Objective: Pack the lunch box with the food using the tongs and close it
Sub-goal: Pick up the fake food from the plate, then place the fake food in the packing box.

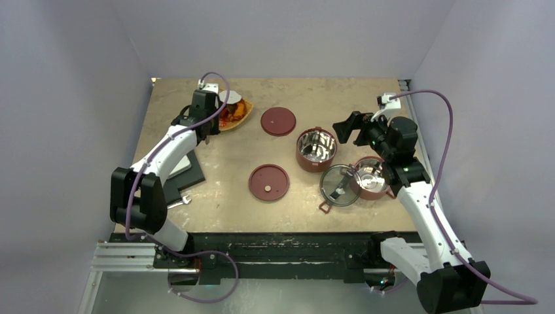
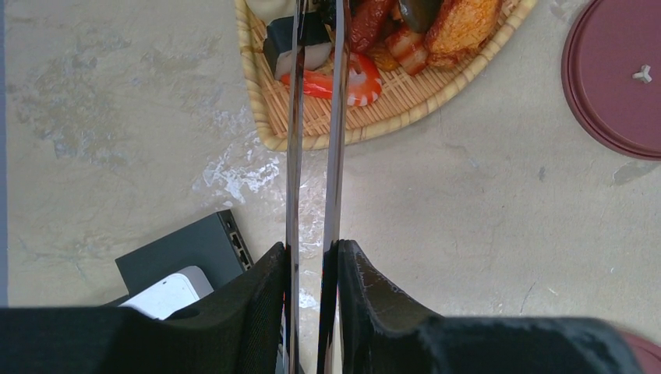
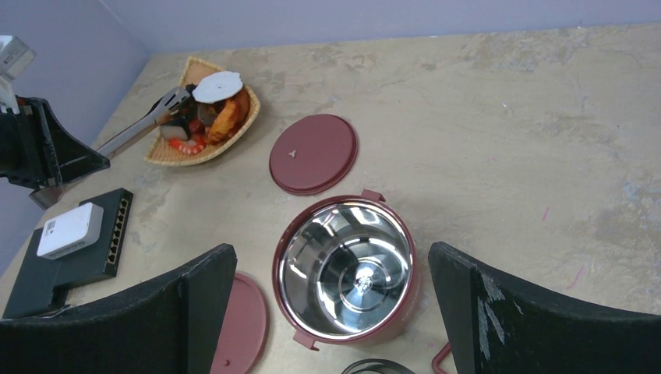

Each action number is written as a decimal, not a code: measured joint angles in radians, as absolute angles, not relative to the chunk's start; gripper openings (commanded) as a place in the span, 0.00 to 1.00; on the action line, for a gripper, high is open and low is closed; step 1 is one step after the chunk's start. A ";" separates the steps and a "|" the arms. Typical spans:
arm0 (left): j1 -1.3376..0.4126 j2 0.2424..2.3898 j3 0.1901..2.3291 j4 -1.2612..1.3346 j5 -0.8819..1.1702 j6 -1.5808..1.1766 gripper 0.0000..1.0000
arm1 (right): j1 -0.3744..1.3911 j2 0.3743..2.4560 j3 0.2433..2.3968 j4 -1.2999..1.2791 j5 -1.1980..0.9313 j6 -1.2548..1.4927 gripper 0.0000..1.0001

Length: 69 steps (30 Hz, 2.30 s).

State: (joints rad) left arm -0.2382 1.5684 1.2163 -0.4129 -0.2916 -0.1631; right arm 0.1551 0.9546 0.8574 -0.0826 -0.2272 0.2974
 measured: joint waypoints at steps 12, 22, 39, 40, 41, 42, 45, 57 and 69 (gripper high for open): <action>-0.238 1.470 1.204 -0.412 -0.299 -0.173 0.17 | 0.155 0.947 0.857 -0.084 -0.221 0.297 0.97; -0.238 1.418 1.165 -0.421 -0.303 -0.188 0.17 | 0.155 0.939 0.857 -0.084 -0.213 0.297 0.97; -0.238 1.275 1.128 -0.487 -0.258 -0.222 0.14 | 0.155 0.882 0.847 -0.085 -0.145 0.297 0.97; -0.238 1.261 1.126 -0.492 -0.245 -0.220 0.14 | 0.155 0.875 0.842 -0.084 -0.140 0.297 0.97; -0.238 1.248 1.125 -0.497 -0.233 -0.217 0.13 | 0.155 0.867 0.836 -0.083 -0.133 0.297 0.97; -0.238 1.234 1.124 -0.503 -0.217 -0.215 0.13 | 0.155 0.861 0.833 -0.082 -0.128 0.297 0.97; -0.238 1.197 1.123 -0.517 -0.173 -0.203 0.14 | 0.155 0.837 0.820 -0.078 -0.117 0.298 0.97; -0.325 1.127 1.124 -0.565 0.065 -0.160 0.14 | 0.155 0.816 0.808 -0.051 -0.095 0.300 0.97; -0.736 1.185 1.148 -0.504 0.199 -0.060 0.13 | 0.155 0.805 0.796 -0.030 -0.068 0.307 0.97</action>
